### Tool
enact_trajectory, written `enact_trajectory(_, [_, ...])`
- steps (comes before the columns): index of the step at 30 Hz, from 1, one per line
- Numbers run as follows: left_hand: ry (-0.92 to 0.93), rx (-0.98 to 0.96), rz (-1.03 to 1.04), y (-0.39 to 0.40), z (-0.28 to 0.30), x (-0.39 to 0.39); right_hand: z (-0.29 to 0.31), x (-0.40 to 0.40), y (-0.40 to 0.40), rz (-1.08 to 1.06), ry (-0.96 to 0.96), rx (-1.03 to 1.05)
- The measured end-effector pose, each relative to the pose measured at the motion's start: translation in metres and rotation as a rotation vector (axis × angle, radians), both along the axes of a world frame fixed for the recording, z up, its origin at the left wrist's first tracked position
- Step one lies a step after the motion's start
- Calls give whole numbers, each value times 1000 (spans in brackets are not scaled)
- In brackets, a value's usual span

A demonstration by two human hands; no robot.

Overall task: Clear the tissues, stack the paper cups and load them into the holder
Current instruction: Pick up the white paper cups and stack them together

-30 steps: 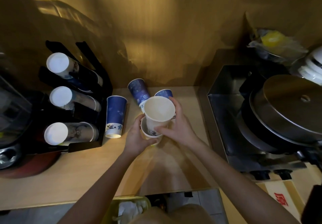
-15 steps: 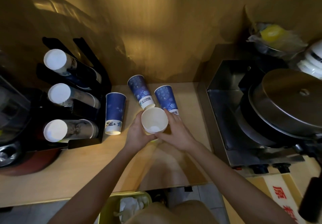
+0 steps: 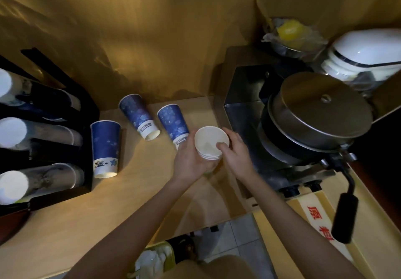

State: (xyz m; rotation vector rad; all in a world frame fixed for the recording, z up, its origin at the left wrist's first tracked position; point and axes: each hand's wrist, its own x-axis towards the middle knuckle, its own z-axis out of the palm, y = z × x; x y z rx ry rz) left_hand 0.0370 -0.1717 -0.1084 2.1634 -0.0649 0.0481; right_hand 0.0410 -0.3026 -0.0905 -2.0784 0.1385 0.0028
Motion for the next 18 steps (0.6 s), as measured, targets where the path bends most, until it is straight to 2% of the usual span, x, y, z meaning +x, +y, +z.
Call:
enact_trajectory(10, [-14, 21, -70, -24, -12, 5, -15, -4, -27, 4, -5, -169])
enact_trajectory(18, [163, 134, -159, -17, -14, 9, -4, 10, -30, 34, -17, -470])
